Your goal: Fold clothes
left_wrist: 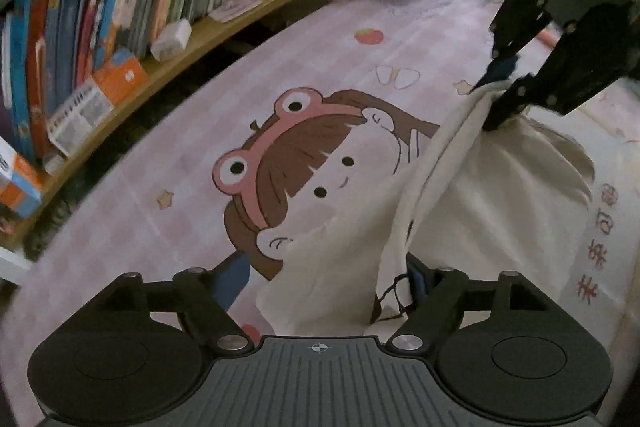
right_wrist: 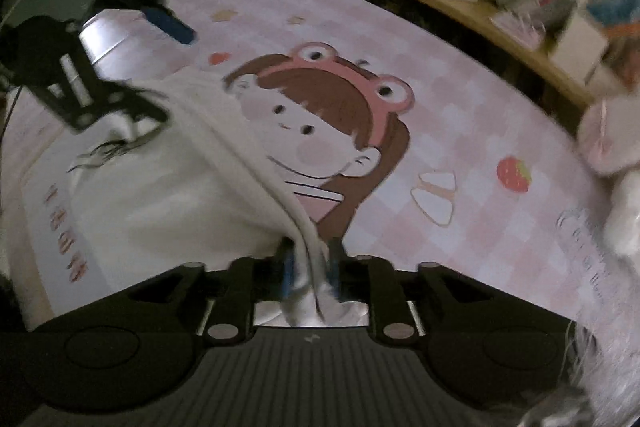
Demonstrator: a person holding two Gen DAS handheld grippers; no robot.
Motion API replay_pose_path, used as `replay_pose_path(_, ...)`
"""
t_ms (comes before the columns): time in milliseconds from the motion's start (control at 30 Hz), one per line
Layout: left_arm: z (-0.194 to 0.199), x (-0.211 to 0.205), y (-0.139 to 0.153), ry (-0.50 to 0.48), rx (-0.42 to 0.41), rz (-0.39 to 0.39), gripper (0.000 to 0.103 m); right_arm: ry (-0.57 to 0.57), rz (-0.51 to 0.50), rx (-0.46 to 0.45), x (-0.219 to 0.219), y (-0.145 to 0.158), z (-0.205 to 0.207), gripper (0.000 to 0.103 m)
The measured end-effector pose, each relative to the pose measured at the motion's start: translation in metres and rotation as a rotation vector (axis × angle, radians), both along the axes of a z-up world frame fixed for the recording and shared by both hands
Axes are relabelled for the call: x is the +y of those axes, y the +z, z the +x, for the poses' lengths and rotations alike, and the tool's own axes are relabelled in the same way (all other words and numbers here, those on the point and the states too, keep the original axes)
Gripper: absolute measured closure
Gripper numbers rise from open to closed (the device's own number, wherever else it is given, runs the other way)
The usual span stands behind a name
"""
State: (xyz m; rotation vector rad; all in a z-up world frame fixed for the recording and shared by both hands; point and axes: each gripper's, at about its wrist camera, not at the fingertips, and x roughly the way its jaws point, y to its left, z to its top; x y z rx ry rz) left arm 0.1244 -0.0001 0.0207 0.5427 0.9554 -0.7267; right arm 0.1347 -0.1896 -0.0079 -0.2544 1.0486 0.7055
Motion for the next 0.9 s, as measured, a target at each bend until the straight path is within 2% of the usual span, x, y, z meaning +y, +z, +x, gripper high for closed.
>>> replay_pose_path(100,0.005,0.018,0.005,0.011,0.032,-0.073,0.023,-0.113,0.124,0.046,-0.017,-0.010,0.008,0.080)
replay_pose_path(200,0.010,0.045,0.016,0.037,0.077,-0.203,0.023,-0.222,0.229,0.084,-0.032,-0.018,0.012,0.080)
replay_pose_path(267,0.019,0.071,0.024,0.108,0.092,-0.309,0.023,-0.272,0.261,0.101,-0.037,-0.022,0.012,0.080)
replay_pose_path(367,0.026,0.109,0.034,0.280,0.074,-0.468,0.023,-0.366,0.310,0.099,-0.042,-0.024,0.011,0.080)
replay_pose_path(500,0.012,0.144,0.023,0.443,0.068,-0.633,0.030,-0.576,0.322,-0.041,-0.052,-0.013,-0.003,0.075)
replay_pose_path(533,0.006,0.146,0.018,0.460,0.071,-0.654,0.033,-0.607,0.302,-0.080,-0.052,-0.009,-0.007,0.075)
replay_pose_path(600,-0.008,0.137,0.006,0.461,0.081,-0.666,0.046,-0.635,0.273,-0.154,-0.052,0.000,-0.018,0.076)
replay_pose_path(633,-0.015,0.133,0.000,0.461,0.086,-0.671,0.047,-0.639,0.281,-0.167,-0.052,0.004,-0.025,0.076)
replay_pose_path(767,-0.039,0.116,-0.022,0.460,0.099,-0.688,0.048,-0.632,0.343,-0.109,-0.049,0.008,-0.049,0.071)
replay_pose_path(833,-0.038,0.106,-0.029,0.461,0.073,-0.655,0.048,-0.641,0.356,-0.069,-0.045,0.004,-0.057,0.071)
replay_pose_path(867,-0.035,0.103,-0.034,0.478,0.068,-0.632,0.052,-0.661,0.350,-0.049,-0.043,-0.001,-0.056,0.072)
replay_pose_path(900,-0.032,0.102,-0.040,0.507,0.077,-0.616,0.081,-0.694,0.348,-0.029,-0.043,-0.007,-0.054,0.077)
